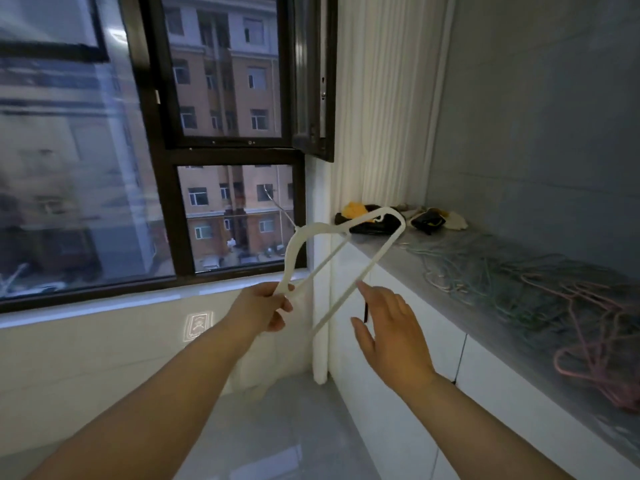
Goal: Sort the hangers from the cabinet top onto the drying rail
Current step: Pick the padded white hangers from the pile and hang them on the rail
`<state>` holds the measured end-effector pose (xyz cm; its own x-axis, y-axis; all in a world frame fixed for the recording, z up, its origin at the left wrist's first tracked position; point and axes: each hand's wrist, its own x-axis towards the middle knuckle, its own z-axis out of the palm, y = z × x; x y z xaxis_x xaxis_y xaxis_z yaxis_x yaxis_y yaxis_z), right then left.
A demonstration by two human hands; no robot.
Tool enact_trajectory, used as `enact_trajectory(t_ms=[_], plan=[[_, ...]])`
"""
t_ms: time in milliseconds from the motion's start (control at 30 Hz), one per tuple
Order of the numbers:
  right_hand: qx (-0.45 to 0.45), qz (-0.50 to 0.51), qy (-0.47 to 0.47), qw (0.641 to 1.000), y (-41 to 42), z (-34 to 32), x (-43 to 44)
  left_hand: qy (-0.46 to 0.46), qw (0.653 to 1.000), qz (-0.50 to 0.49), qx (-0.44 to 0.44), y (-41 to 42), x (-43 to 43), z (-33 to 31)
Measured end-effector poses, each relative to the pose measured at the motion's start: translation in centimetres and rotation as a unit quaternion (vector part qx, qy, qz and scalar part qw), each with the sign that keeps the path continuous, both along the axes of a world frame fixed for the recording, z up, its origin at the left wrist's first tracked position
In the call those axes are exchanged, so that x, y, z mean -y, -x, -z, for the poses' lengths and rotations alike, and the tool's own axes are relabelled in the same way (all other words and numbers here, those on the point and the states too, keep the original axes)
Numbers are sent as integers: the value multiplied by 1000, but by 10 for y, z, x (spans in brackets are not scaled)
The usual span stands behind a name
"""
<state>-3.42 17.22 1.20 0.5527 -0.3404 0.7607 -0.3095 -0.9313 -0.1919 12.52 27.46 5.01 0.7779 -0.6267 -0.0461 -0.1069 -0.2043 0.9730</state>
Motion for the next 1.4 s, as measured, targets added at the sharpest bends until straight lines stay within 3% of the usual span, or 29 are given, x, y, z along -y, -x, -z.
enact_trajectory(t_ms=[100,267,567,867,1200,1333,1400], plan=[[-28,16,-65,997,-5,-20,-9,-38,997,23,59,4,-56,-4],[-151,30,-62,986,-13,-45,-27,-57,991,23,117,27,-143,-8],[-275,-196,-85,938,12,-35,-83,-110,979,-109,130,94,-249,13],[-276,-344,-35,897,-6,-43,-233,-228,901,-313,198,139,-391,12],[-246,-415,-37,875,-25,-65,-414,-235,818,-460,253,148,-553,-7],[-212,-402,-28,890,-38,-74,-500,-166,811,-488,277,126,-625,-20],[-197,-386,-29,901,-45,-78,-537,-156,831,-468,258,110,-647,-29]])
